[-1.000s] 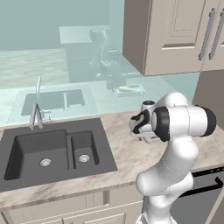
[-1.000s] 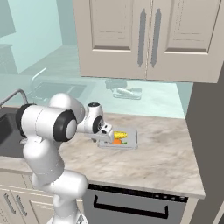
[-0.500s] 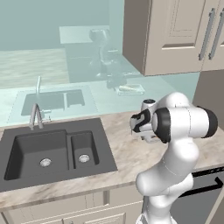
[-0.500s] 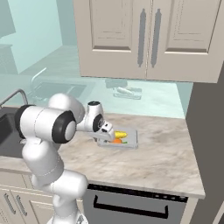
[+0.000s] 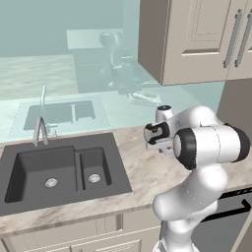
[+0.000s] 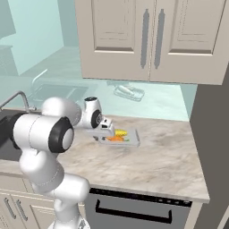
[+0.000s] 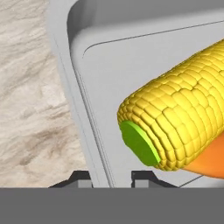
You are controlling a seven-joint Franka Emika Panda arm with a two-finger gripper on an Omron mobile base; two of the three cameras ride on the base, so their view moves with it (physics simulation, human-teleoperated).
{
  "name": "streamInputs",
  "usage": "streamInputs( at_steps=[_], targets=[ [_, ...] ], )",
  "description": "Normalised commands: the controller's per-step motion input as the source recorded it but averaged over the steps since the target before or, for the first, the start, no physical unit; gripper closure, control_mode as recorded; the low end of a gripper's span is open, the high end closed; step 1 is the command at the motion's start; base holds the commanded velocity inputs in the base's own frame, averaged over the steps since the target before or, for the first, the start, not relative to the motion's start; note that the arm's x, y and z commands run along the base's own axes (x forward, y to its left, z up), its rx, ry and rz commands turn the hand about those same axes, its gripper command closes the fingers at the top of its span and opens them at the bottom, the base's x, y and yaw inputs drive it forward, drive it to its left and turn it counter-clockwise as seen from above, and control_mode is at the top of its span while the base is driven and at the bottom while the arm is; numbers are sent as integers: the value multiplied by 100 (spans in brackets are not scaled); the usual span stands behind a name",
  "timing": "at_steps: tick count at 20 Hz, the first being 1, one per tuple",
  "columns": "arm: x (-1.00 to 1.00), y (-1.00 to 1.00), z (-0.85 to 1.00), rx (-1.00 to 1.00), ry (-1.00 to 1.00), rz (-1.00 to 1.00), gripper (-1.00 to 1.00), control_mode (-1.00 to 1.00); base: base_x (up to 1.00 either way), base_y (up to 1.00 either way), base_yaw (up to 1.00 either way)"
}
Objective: Take the carrot and corn out of the freezer and place them in the tupperware container on the counter. Then put the tupperware containing the vegetables back in the freezer.
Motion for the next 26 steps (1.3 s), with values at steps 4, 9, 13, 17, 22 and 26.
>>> streamInputs(
  at_steps=[4, 9, 13, 17, 22, 26],
  targets=[
    [6, 1, 41, -9, 1, 29, 100, -100, 0, 0, 0],
    [2, 0, 36, -5, 0, 33, 100, -100, 0, 0, 0],
    [-20, 0, 25, 0, 0, 37, 100, -100, 0, 0, 0],
    [-15, 0, 1, 0, 5, 34, 100, -100, 0, 0, 0],
    [-7, -2, -3, -3, 0, 17, 100, -100, 0, 0, 0],
    [-38, 0, 10, -8, 0, 25, 100, -100, 0, 0, 0]
  ],
)
